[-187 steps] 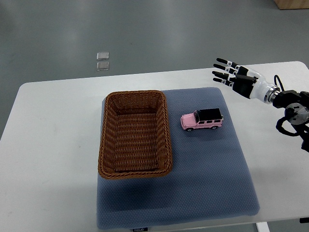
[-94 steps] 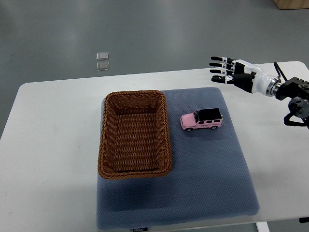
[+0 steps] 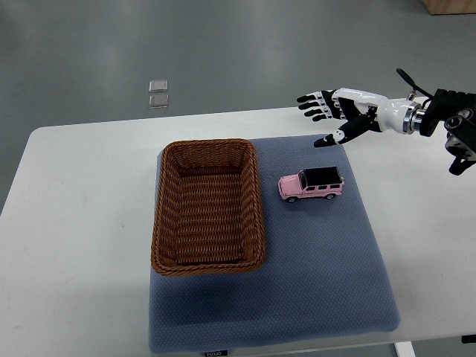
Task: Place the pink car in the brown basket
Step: 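Lower the right hand over the pink car's black roof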
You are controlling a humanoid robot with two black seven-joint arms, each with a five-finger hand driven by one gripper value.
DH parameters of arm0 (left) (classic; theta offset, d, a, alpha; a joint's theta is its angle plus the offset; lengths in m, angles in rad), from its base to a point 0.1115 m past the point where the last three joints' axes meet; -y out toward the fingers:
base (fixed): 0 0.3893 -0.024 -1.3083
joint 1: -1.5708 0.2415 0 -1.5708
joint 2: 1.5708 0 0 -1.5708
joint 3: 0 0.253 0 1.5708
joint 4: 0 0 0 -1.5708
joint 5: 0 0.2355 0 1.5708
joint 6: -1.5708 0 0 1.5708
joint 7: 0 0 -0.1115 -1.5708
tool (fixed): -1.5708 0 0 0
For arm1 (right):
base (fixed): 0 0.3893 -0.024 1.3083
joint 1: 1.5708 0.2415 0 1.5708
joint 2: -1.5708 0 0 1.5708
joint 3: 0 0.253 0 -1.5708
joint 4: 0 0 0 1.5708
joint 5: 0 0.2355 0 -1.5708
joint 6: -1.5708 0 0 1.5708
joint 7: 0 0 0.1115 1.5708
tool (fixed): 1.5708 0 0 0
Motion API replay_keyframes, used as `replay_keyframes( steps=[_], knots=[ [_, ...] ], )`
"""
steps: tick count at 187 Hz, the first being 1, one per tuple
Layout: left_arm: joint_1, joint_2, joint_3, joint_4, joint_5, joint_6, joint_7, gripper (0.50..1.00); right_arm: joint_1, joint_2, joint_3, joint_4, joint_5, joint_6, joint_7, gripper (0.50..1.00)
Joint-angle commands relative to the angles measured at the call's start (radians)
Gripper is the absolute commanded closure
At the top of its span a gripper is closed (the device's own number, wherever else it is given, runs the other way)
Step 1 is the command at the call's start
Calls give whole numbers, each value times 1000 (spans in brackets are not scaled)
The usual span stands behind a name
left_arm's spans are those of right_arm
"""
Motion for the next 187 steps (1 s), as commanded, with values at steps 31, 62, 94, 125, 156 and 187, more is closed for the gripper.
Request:
replay_keyframes(
  steps=[31, 62, 94, 125, 156, 187],
  knots=[
    [0, 0, 0, 0, 0, 0, 0, 500, -4, -59, -36, 95, -195, -8, 41, 587],
    [0, 0, 0, 0, 0, 0, 0, 500, 3, -107, -122, 162, -260, -49, 41, 587],
    [0, 0, 0, 0, 0, 0, 0, 500, 10, -184, -187, 276, -273, -69, 58, 587],
    [0, 0, 0, 0, 0, 0, 0, 500, 10, -188, -203, 285, -292, -83, 65, 587],
    [0, 0, 0, 0, 0, 0, 0, 500, -10, -174, -211, 285, -293, -214, 50, 593],
    [0, 0, 0, 0, 0, 0, 0, 500, -36, -154, -225, 277, -295, -283, 19, 597]
  ],
)
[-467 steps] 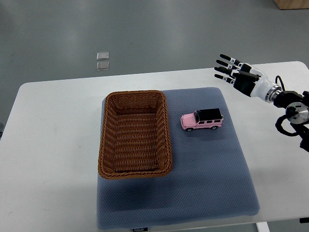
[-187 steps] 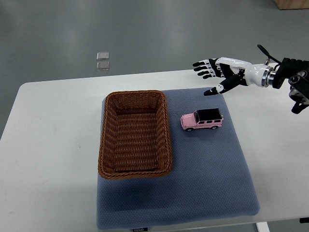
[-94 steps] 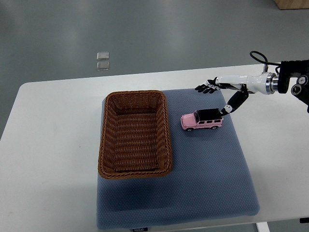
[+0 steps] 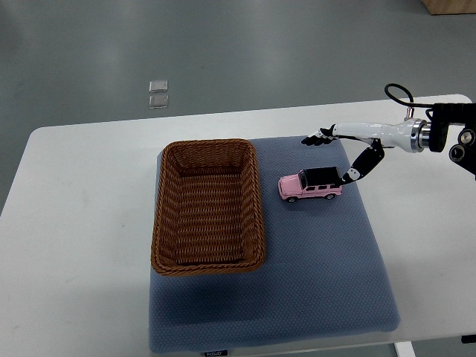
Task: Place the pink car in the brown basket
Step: 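Lower the right hand over the pink car's black roof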
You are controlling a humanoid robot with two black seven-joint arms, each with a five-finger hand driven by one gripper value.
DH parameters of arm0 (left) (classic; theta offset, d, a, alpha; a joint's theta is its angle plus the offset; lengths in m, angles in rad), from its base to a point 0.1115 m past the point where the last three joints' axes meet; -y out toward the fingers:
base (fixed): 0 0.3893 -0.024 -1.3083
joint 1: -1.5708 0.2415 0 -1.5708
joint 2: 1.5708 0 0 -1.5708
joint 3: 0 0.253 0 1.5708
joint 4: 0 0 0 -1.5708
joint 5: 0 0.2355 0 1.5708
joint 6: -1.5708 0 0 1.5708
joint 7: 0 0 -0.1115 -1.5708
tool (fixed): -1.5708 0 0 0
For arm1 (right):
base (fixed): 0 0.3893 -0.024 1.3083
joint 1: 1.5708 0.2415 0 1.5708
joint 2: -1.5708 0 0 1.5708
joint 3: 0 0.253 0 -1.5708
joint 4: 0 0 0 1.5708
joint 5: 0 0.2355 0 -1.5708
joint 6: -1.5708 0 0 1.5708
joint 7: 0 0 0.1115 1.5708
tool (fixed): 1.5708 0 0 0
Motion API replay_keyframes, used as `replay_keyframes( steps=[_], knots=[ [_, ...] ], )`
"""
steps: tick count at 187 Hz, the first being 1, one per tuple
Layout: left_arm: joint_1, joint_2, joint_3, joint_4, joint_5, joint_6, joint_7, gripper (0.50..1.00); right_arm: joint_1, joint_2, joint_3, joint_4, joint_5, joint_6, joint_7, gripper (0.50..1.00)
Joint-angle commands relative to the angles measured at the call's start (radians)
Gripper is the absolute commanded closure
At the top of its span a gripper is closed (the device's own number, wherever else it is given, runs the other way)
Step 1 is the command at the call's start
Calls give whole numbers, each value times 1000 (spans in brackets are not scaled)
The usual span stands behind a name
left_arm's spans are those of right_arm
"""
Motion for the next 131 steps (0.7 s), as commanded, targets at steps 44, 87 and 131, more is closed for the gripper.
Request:
replay_keyframes(
  steps=[44, 87, 131],
  knots=[
    [0, 0, 0, 0, 0, 1, 0, 500, -42, 45, -84, -15, -3, -138, -75, 609],
    [0, 0, 0, 0, 0, 1, 0, 500, -59, 79, -83, -39, -3, -160, -102, 630],
    [0, 0, 0, 0, 0, -1, 0, 500, -61, 87, -83, -41, -2, -166, -105, 681]
  ],
)
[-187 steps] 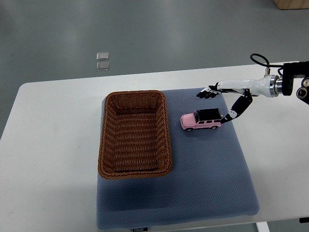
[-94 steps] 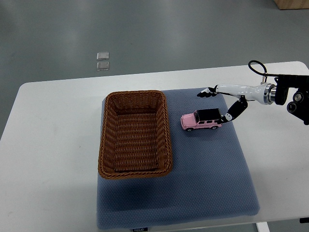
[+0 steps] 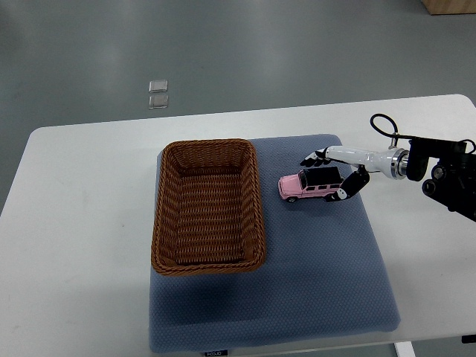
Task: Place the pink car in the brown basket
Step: 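Lower the right hand over the pink car's black roof, then close the right hand's fingers around the pink car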
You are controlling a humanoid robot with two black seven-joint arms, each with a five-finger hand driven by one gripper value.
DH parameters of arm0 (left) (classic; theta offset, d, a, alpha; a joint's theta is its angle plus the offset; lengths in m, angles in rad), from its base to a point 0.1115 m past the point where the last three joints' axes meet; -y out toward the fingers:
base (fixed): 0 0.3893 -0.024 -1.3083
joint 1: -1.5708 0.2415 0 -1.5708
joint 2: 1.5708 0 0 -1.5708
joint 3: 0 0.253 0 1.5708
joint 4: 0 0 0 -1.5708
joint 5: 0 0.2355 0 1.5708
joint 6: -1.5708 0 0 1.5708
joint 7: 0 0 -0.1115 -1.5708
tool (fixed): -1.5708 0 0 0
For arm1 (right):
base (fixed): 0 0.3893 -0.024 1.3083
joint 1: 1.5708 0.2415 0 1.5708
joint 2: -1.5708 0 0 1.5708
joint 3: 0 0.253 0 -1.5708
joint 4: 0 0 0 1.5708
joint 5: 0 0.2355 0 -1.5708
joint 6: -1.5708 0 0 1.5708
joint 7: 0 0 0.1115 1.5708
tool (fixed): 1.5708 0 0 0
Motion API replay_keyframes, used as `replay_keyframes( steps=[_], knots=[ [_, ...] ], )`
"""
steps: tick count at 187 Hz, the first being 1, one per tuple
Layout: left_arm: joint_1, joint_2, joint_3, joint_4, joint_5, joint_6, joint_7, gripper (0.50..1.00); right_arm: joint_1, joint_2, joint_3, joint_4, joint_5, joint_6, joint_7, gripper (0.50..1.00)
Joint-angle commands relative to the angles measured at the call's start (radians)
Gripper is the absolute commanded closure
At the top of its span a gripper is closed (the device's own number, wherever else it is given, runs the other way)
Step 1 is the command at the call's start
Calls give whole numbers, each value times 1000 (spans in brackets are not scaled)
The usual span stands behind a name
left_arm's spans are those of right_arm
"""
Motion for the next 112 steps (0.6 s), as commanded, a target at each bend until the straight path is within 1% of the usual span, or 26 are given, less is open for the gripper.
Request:
replay_keyframes(
  steps=[1, 14, 41, 50, 64, 73, 92, 101, 112],
  knots=[
    [0, 0, 0, 0, 0, -1, 0, 500, 0, 1, 0, 0, 1, -1, 0, 681],
    [0, 0, 0, 0, 0, 0, 0, 500, 3, 1, 0, 0, 1, -1, 0, 697],
    [0, 0, 0, 0, 0, 0, 0, 500, 4, 1, -1, 0, -1, 1, 0, 709],
    [0, 0, 0, 0, 0, 0, 0, 500, 4, 1, -1, 0, -1, 1, 0, 732],
    [0, 0, 0, 0, 0, -1, 0, 500, 4, 1, -1, 0, -1, 1, 0, 744],
    [0, 0, 0, 0, 0, 0, 0, 500, 4, 1, -1, 0, -1, 2, 0, 771],
    [0, 0, 0, 0, 0, 0, 0, 500, 4, -1, -3, 0, -1, 5, 0, 779],
    [0, 0, 0, 0, 0, -1, 0, 500, 4, -1, -3, 0, -2, 7, 0, 807],
    [0, 0, 0, 0, 0, 0, 0, 500, 6, -2, -3, 0, -2, 9, 0, 824]
  ],
)
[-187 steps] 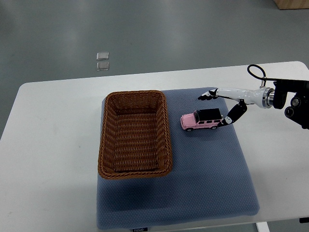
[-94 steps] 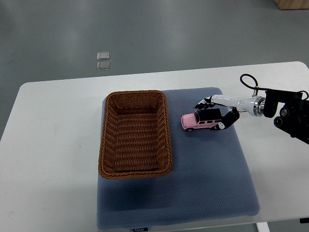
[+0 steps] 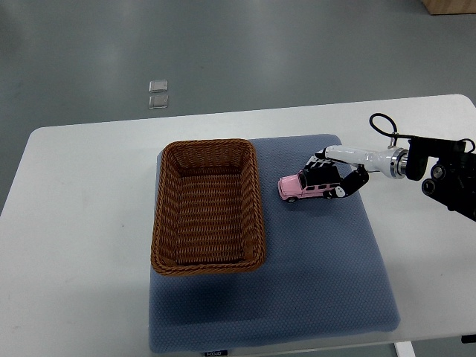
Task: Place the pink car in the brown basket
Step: 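Close the right hand's fingers around the pink car, then lift the pink car and carry it over the wicker basket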
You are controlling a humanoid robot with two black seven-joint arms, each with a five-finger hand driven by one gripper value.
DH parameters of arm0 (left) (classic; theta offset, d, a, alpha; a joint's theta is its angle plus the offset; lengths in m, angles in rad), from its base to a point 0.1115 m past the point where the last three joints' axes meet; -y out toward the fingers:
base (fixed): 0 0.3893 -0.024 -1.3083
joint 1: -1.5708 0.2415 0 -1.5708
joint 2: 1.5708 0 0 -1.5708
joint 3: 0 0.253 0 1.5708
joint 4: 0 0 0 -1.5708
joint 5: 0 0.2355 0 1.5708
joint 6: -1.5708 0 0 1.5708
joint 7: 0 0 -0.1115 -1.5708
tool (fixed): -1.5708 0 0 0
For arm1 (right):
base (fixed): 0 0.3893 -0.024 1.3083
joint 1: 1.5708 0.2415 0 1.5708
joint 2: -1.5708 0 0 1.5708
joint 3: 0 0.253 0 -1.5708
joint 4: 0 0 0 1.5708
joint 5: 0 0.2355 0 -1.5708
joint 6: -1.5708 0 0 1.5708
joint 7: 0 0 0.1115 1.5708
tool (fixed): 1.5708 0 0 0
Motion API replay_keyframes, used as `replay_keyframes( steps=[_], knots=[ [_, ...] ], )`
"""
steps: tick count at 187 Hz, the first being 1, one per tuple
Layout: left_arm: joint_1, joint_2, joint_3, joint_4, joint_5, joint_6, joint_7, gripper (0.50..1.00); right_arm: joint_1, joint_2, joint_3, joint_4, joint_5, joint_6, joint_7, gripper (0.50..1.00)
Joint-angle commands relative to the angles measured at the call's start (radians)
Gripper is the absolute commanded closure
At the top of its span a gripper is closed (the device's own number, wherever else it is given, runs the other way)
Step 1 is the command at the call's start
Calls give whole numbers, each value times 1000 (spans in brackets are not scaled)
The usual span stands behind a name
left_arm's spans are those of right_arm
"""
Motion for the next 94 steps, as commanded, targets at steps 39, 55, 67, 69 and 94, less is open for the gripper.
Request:
replay_keyframes(
  steps=[39, 55, 67, 69, 94],
  knots=[
    [0, 0, 0, 0, 0, 1, 0, 500, 8, -5, 1, 2, -1, 0, 3, 991],
    [0, 0, 0, 0, 0, -1, 0, 500, 9, -11, 1, 2, 0, -5, 8, 1000],
    [0, 0, 0, 0, 0, -1, 0, 500, 9, -16, 3, 2, 0, -6, 9, 1000],
    [0, 0, 0, 0, 0, 1, 0, 500, 9, -17, 4, 2, 0, -6, 9, 1000],
    [0, 0, 0, 0, 0, -1, 0, 500, 26, -23, 13, 2, 4, -8, 11, 1000]
  ],
)
